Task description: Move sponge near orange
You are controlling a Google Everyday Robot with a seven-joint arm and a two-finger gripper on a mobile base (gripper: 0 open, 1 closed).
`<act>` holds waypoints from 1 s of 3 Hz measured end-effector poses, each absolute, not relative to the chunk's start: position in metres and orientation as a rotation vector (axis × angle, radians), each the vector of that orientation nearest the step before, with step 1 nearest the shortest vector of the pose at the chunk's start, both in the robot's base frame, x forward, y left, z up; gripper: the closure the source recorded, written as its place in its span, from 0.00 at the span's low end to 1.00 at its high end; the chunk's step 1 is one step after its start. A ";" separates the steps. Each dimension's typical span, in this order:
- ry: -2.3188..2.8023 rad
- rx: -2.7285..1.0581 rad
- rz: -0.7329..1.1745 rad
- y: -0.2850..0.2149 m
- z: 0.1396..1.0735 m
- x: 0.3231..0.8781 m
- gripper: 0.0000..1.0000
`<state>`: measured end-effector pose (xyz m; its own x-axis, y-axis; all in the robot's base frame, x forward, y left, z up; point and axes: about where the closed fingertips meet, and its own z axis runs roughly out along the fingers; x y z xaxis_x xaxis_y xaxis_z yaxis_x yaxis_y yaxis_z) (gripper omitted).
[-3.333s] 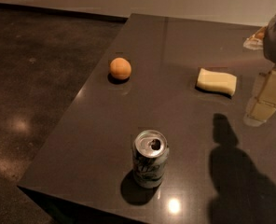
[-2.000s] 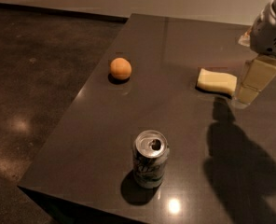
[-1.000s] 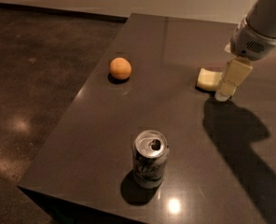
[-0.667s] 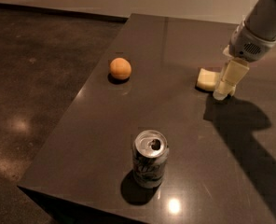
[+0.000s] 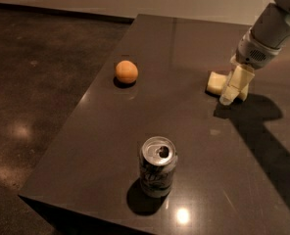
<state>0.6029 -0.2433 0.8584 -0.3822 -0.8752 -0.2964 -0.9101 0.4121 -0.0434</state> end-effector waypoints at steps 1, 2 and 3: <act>2.406 -1.552 0.183 -0.246 0.853 0.605 0.15; 2.411 -1.553 0.174 -0.248 0.850 0.604 0.38; 2.408 -1.561 0.160 -0.247 0.851 0.603 0.62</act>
Offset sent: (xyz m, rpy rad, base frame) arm -0.0038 -0.0108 -0.0066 -0.0215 0.0088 -0.0114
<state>0.6031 -0.2474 0.8512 -0.3847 -0.8793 -0.2808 -0.9087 0.4142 -0.0521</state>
